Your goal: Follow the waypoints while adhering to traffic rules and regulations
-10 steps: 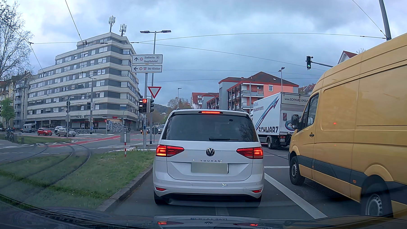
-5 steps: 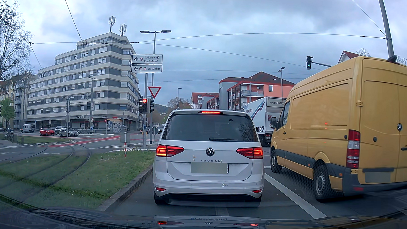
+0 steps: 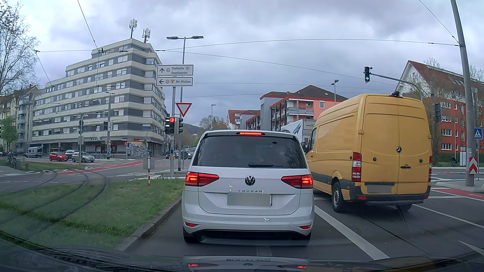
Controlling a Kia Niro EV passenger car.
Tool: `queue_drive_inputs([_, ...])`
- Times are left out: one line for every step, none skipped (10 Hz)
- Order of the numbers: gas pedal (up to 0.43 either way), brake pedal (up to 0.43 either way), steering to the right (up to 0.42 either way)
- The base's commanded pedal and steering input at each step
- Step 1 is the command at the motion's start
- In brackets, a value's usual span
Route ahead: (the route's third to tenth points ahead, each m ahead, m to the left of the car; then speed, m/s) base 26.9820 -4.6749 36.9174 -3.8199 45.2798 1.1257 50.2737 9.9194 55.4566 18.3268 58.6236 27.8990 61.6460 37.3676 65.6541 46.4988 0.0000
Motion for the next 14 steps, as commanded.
queue_drive_inputs([0.000,0.238,-0.025])
queue_drive_inputs([0.000,0.244,-0.025])
queue_drive_inputs([0.000,0.238,-0.025])
queue_drive_inputs([0.000,0.238,-0.025])
queue_drive_inputs([0.000,0.244,-0.026])
queue_drive_inputs([0.000,0.244,-0.025])
queue_drive_inputs([0.000,0.244,-0.026])
queue_drive_inputs([0.000,0.244,-0.026])
queue_drive_inputs([0.000,0.244,-0.025])
queue_drive_inputs([0.000,0.244,-0.026])
queue_drive_inputs([0.000,0.244,-0.025])
queue_drive_inputs([0.000,0.244,-0.026])
queue_drive_inputs([0.000,0.244,-0.026])
queue_drive_inputs([0.000,0.244,-0.025])
